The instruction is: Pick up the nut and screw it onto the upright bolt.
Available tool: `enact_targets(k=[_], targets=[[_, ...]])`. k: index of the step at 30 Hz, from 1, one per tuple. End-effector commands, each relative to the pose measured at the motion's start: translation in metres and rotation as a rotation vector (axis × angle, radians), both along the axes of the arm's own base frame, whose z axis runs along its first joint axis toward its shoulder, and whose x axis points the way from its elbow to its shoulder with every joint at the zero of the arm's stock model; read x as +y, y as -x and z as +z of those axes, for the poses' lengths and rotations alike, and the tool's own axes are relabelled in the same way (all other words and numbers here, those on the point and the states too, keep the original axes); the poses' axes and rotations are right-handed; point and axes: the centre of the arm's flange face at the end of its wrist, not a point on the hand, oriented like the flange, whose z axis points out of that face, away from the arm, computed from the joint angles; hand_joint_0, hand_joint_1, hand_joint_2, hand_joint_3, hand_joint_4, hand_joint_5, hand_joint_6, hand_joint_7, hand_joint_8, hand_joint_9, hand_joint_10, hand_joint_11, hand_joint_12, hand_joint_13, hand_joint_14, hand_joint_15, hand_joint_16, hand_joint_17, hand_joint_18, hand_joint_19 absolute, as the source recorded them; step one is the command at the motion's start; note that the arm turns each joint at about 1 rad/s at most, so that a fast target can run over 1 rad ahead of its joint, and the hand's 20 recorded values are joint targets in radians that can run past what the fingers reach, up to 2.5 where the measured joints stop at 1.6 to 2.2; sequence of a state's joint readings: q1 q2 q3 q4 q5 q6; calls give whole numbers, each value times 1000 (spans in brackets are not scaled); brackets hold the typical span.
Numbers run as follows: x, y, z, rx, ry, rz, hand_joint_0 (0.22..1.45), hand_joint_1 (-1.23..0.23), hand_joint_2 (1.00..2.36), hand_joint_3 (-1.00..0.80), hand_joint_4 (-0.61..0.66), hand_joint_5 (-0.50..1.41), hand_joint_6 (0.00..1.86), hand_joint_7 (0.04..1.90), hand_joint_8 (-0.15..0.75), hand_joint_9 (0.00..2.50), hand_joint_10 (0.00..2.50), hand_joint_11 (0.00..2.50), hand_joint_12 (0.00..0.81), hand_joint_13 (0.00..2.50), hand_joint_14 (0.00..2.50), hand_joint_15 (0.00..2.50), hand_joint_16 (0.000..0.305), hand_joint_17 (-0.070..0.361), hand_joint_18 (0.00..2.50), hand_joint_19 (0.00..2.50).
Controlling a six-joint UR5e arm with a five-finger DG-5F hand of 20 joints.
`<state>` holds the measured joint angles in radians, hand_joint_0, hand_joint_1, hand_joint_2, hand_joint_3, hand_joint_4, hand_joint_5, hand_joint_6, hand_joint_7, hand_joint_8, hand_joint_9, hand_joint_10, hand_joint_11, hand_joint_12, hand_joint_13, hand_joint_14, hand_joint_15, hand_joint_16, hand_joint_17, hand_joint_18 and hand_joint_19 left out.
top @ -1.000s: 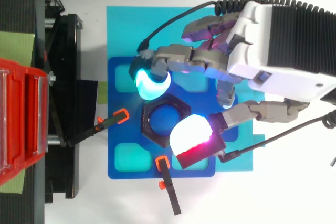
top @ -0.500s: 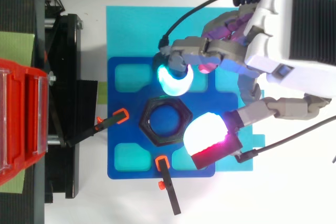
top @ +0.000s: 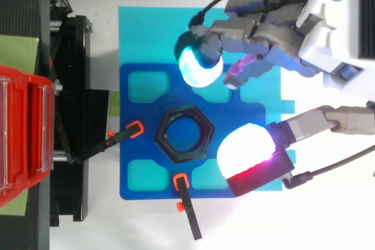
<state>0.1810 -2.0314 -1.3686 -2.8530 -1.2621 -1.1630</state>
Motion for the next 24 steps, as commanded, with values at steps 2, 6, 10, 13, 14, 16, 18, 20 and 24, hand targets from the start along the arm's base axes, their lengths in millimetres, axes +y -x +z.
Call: enact_targets(k=[2, 6, 10, 13, 14, 16, 18, 20, 24], targets=[[0, -2, 5, -11, -2, -6, 464, -164, 1000, -500, 247, -110, 503, 771, 282, 942, 0, 0, 294, 554, 0, 0, 38, 86, 496, 91], [2, -2, 5, -16, 0, -23, 458, -141, 1000, -500, 227, -126, 502, 685, 261, 744, 0, 0, 307, 389, 0, 0, 41, 92, 281, 0], [4, -4, 6, -31, -6, -49, 456, -96, 1000, -500, 207, -142, 502, 648, 249, 594, 0, 0, 324, 243, 0, 0, 42, 94, 65, 0], [12, -8, 4, -50, -10, -50, 452, -37, 1000, -500, 176, -160, 501, 615, 231, 443, 0, 0, 338, 86, 0, 0, 45, 101, 0, 0], [13, -9, 1, -49, -10, -49, 452, -22, 1000, -500, 166, -164, 501, 609, 225, 411, 0, 0, 341, 56, 0, 0, 46, 102, 0, 0], [18, -13, -6, -52, -12, -43, 449, 27, 1000, -500, 140, -181, 501, 605, 213, 296, 0, 0, 347, 0, 0, 0, 47, 105, 0, 0], [23, -17, -14, -53, -14, -38, 446, 68, 1000, -500, 119, -198, 501, 585, 192, 168, 0, 0, 353, 0, 0, 0, 49, 110, 0, 0], [27, -18, -14, -59, -14, -35, 444, 86, 1000, -500, 111, -205, 501, 578, 184, 123, 0, 0, 353, 0, 0, 0, 51, 114, 0, 0], [34, -21, -23, -61, -19, -41, 442, 143, 1000, -500, 78, -220, 501, 574, 160, 0, 0, 0, 349, 0, 0, 0, 52, 118, 0, 0]])
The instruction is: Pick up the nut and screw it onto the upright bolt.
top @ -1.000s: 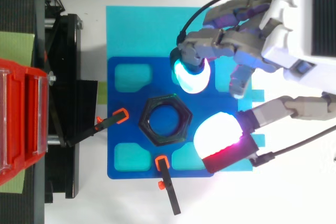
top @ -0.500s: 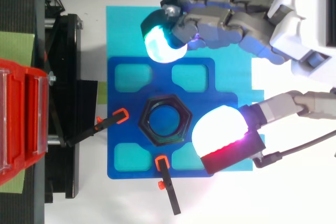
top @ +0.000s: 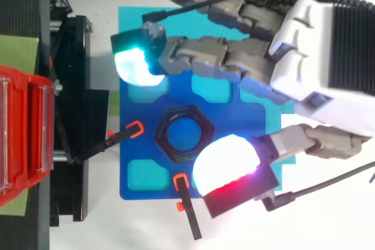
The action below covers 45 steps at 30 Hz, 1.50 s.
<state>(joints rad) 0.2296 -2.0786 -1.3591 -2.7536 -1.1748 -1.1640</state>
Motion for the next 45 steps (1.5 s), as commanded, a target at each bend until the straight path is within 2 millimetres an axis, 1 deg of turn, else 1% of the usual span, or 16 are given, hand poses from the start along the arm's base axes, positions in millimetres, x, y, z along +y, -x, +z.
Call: enact_targets(k=[1, 4, 9, 14, 22, 26, 32, 45], targets=[[10, -4, -9, 1, -3, 4, 442, 143, 1000, -500, 76, -221, 501, 574, 156, 0, 0, 0, 348, 0, 0, 0, 52, 118, 0, 0], [17, -6, -15, 1, -5, 13, 445, 157, 1000, -500, 65, -223, 501, 575, 154, 0, 0, 0, 346, 0, 0, 0, 53, 118, 0, 0], [21, -7, -14, -14, -9, 18, 448, 158, 1000, -500, 67, -209, 501, 598, 158, 0, 0, 0, 345, 0, 0, 0, 53, 119, 0, 0], [27, -8, -13, -20, -10, 27, 451, 149, 1000, -500, 91, -188, 502, 685, 178, 0, 0, 0, 344, 0, 0, 0, 53, 120, 0, 0], [33, -8, -13, -18, -10, 35, 452, 128, 1000, -500, 120, -176, 502, 729, 186, 23, 0, 0, 348, 0, 0, 0, 52, 117, 0, 0], [33, -6, -16, -4, -6, 38, 450, 119, 1000, -500, 122, -174, 502, 695, 185, 26, 0, 0, 350, 0, 0, 0, 52, 117, 0, 0], [25, -4, -18, 24, 3, 47, 450, 90, 1000, -500, 128, -160, 501, 650, 165, 72, 0, 0, 339, 0, 0, 0, 51, 116, 0, 0], [16, -2, -21, 48, 11, 65, 453, 71, 1000, -500, 132, -156, 502, 679, 167, 96, 0, 0, 334, 0, 0, 0, 49, 111, 0, 0]])
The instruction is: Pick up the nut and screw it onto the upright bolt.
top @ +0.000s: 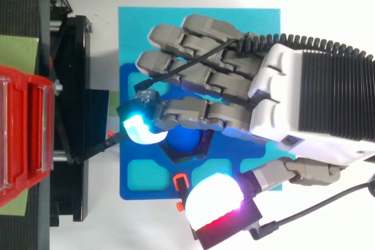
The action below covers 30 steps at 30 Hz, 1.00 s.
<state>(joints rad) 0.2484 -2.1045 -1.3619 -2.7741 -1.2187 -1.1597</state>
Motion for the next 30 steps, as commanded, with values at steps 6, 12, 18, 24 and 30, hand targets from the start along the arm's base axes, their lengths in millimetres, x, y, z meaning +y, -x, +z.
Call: enact_targets(k=[6, 12, 18, 24, 30], targets=[[-5, 0, -1, 3, 1, 5, 456, 58, 1000, -500, 139, -152, 502, 723, 176, 109, 0, 0, 335, 0, 0, 0, 49, 110, 0, 0], [-8, 0, -1, 3, 1, 5, 458, 36, 1000, -500, 160, -146, 503, 772, 185, 124, 0, 0, 336, 0, 0, 0, 48, 108, 0, 0], [-11, 6, -16, 16, 5, 5, 461, -4, 1000, -500, 199, -131, 503, 849, 202, 182, 0, 0, 330, 0, 0, 0, 45, 101, 0, 0], [-17, 7, -15, 16, 5, -2, 464, -39, 1000, -500, 224, -119, 504, 958, 210, 220, 0, 0, 320, 0, 0, 0, 43, 96, 0, 0], [-23, 7, -16, 19, 5, -11, 469, -65, 1000, -500, 227, -111, 504, 1044, 223, 248, 0, 0, 316, 14, 0, 0, 41, 92, 0, 0]])
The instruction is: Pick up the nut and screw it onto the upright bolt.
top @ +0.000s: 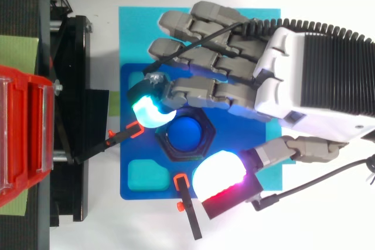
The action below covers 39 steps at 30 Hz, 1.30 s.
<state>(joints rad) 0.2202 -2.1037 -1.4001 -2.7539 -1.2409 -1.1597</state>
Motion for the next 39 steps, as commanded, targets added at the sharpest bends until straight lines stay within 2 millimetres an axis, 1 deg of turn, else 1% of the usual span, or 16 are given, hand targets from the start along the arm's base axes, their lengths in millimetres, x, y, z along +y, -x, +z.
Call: enact_targets(k=[1, 11, 12, 15, 17, 19, 20, 22, 24, 25, 27, 29, 30, 31, 35, 39], targets=[[-5, 0, 0, 1, 0, -5, 470, -69, 1000, -500, 224, -111, 504, 1056, 224, 251, 0, 0, 315, 18, 0, 0, 40, 91, 0, 0], [-23, 3, -2, 25, 6, -5, 477, -127, 1000, -500, 191, -87, 504, 1219, 253, 328, 0, 0, 311, 75, 0, 0, 39, 87, 0, 0], [-29, 4, -1, 24, 7, -4, 477, -130, 1000, -500, 189, -85, 504, 1230, 253, 331, 0, 0, 309, 81, 0, 0, 38, 86, 0, 0], [-37, 4, 0, 22, 8, -10, 480, -149, 1000, -500, 191, -68, 504, 1273, 261, 372, 0, 0, 306, 110, 0, 0, 37, 84, 0, 0], [-37, 3, 0, 21, 9, -10, 484, -165, 1000, -500, 197, -48, 503, 1297, 265, 433, 0, 0, 299, 157, 0, 0, 36, 80, 0, 0], [-39, 2, 5, 15, 11, -12, 486, -173, 1000, -500, 197, -33, 503, 1314, 264, 460, 0, 0, 297, 174, 0, 0, 35, 78, 0, 0], [-43, -1, 14, 18, 13, -9, 488, -176, 1000, -500, 200, -23, 502, 1323, 268, 493, 0, 0, 292, 197, 0, 0, 34, 76, 0, 0], [-45, -2, 17, 25, 16, -7, 489, -180, 1000, -500, 198, -21, 502, 1327, 266, 509, 0, 0, 290, 206, 0, 0, 33, 75, 0, 0], [-46, -3, 21, 25, 16, -9, 485, -177, 1000, -500, 205, -62, 505, 1195, 257, 480, 0, 0, 295, 207, 0, 0, 33, 75, 0, 0], [-46, -5, 26, 19, 15, -9, 485, -177, 1000, -500, 208, -67, 505, 1186, 258, 479, 0, 0, 296, 206, 0, 0, 34, 76, 0, 0], [-45, -8, 35, 13, 16, -6, 480, -172, 1000, -500, 257, -99, 504, 1018, 250, 431, 0, 0, 312, 164, 0, 0, 36, 82, 0, 0], [-44, -10, 44, 5, 18, -4, 472, -158, 1000, -500, 240, -124, 503, 866, 233, 371, 0, 0, 321, 127, 0, 0, 40, 90, 0, 0], [-44, -12, 47, -1, 18, -1, 472, -156, 1000, -500, 237, -131, 503, 838, 230, 357, 0, 0, 322, 108, 0, 0, 40, 91, 0, 0], [-43, -12, 46, -1, 18, 0, 467, -148, 1000, -500, 220, -141, 503, 767, 224, 331, 0, 0, 324, 88, 0, 0, 42, 95, 0, 0], [-35, -14, 47, -11, 19, 17, 463, -136, 1000, -500, 197, -155, 502, 695, 216, 279, 0, 0, 326, 59, 0, 0, 44, 99, 0, 0], [-26, -17, 49, -37, 13, 31, 460, -98, 1000, -500, 194, -158, 502, 685, 210, 236, 0, 0, 328, 13, 0, 0, 46, 102, 0, 0]])
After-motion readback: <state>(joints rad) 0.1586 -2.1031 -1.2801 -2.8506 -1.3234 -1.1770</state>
